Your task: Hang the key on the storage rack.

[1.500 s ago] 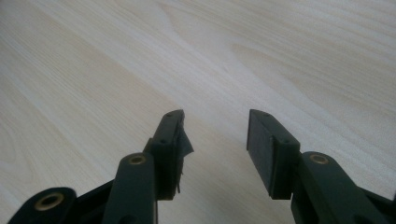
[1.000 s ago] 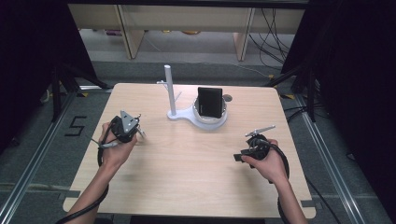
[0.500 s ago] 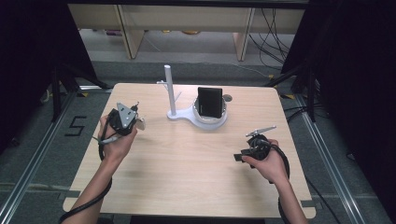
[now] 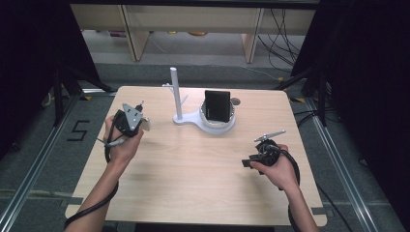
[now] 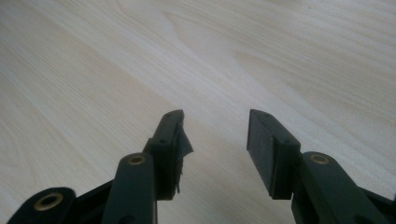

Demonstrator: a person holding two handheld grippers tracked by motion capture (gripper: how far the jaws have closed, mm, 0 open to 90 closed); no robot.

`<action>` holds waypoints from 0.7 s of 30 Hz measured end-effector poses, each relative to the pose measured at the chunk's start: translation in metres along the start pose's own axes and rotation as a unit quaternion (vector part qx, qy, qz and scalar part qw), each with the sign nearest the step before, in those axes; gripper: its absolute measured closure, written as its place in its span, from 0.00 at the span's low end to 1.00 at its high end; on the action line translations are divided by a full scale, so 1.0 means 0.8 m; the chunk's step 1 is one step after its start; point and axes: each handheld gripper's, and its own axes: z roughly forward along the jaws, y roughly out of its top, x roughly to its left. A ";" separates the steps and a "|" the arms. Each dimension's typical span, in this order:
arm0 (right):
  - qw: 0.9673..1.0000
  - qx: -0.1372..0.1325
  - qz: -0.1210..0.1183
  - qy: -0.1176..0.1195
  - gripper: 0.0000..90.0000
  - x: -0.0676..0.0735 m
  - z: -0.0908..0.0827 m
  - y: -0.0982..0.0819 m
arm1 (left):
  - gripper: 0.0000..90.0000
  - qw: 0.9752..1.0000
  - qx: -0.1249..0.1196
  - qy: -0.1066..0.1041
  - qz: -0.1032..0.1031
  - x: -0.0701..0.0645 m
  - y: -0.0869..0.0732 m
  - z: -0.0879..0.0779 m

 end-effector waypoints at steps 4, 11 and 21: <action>1.000 -0.007 -0.012 0.001 0.63 -0.001 0.001 0.001 | 0.96 1.000 -0.010 0.011 0.004 0.001 0.006 0.003; 1.000 -0.006 -0.013 0.000 0.63 0.001 0.002 0.000 | 0.96 0.999 -0.020 0.026 0.007 -0.001 0.017 0.013; 1.000 -0.002 -0.004 -0.003 0.63 0.002 0.000 0.000 | 0.96 0.999 -0.030 0.042 0.017 -0.005 0.029 0.022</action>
